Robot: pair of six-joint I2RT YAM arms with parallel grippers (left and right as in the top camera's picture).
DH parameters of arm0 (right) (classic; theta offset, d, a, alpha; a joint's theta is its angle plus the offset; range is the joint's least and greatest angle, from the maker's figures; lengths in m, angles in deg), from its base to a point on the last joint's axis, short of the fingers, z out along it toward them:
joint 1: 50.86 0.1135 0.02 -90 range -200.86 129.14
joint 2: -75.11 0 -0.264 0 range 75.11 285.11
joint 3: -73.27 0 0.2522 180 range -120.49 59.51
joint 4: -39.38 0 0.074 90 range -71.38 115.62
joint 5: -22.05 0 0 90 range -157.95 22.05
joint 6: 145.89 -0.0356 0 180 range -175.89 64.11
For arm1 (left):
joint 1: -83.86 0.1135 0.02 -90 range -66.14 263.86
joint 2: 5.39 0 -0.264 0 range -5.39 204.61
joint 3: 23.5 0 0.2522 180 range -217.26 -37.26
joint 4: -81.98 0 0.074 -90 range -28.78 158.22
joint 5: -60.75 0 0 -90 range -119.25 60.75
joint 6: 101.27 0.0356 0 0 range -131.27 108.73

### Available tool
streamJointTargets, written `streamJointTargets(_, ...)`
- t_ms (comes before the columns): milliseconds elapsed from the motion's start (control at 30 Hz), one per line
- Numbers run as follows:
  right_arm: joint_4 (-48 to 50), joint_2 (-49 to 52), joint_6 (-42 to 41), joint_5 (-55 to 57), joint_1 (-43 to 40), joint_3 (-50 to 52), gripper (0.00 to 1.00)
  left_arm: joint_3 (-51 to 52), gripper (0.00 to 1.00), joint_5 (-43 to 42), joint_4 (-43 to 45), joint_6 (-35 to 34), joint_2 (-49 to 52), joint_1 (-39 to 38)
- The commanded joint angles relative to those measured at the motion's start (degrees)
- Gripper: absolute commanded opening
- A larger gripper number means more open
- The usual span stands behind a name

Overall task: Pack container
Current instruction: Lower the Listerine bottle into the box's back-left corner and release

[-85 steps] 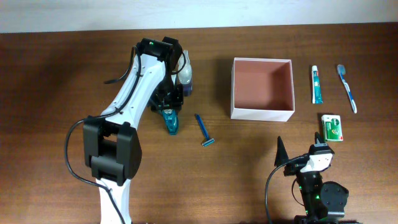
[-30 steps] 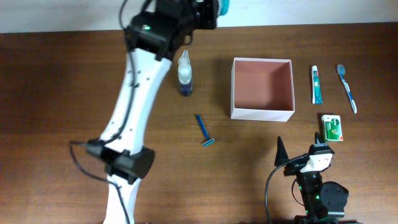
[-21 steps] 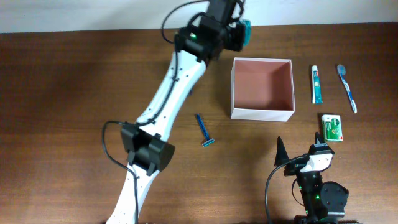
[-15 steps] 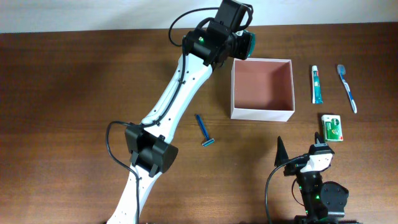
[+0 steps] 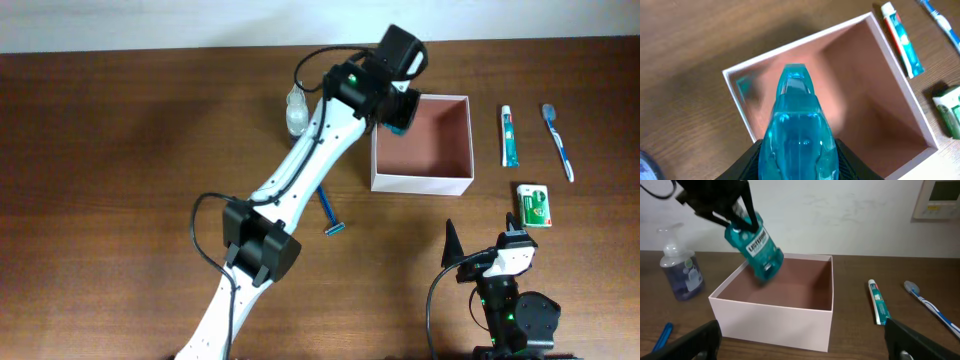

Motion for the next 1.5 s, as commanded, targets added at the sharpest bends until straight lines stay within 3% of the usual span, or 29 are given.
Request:
streamJointTargets(0, -0.2, -0.4, 0.0, 0.3, 0.5, 0.3, 0.99, -1.2, 0.28, 2.8, 0.6, 0.9, 0.0, 0.2)
streamJointTargets(433, -0.2, -0.4, 0.0, 0.3, 0.5, 0.3, 0.99, -1.2, 0.29, 5.1, 0.0, 1.0, 3.8, 0.2)
streamJointTargets(467, -0.2, -0.4, 0.0, 0.3, 0.5, 0.3, 0.99, -1.2, 0.33, 5.1, 0.0, 1.0, 3.8, 0.2)
streamJointTargets(500, -0.2, -0.4, 0.0, 0.3, 0.5, 0.3, 0.98, -1.2, 0.59, 5.1, 0.0, 1.0, 3.8, 0.2)
streamJointTargets(533, -0.2, -0.4, 0.0, 0.3, 0.5, 0.3, 0.99, -1.2, 0.63, 5.1, 0.0, 1.0, 3.8, 0.2)
streamJointTargets(933, -0.2, -0.4, 0.0, 0.3, 0.5, 0.3, 0.98, -1.2, 0.6, 5.2, 1.4, 1.0, 3.8, 0.6)
streamJointTargets(1100, -0.2, -0.4, 0.0, 0.3, 0.5, 0.3, 0.99, -4.4, 0.64, 5.1, 1.4, 4.9, 3.7, 0.6)
streamJointTargets(1200, -0.2, -0.4, 0.0, 0.3, 0.5, 0.3, 0.99, -12.0, 0.77, 5.3, -0.6, 7.2, 2.9, 1.0)
streamJointTargets(1267, -0.2, -0.4, 0.0, 0.3, 0.5, 0.3, 0.99, -17.6, 0.81, 7.7, -4.2, 7.3, 2.4, 2.0)
streamJointTargets(1367, -0.2, -0.4, 0.0, 0.3, 0.5, 0.3, 0.99, -24.6, 0.99, 13.4, -12.9, 7.3, -0.3, 5.4)
streamJointTargets(1467, -0.2, -0.4, 0.0, 0.3, 0.5, 0.3, 0.99, -24.6, 0.99, 13.7, -20.7, 7.3, -3.7, 10.0)
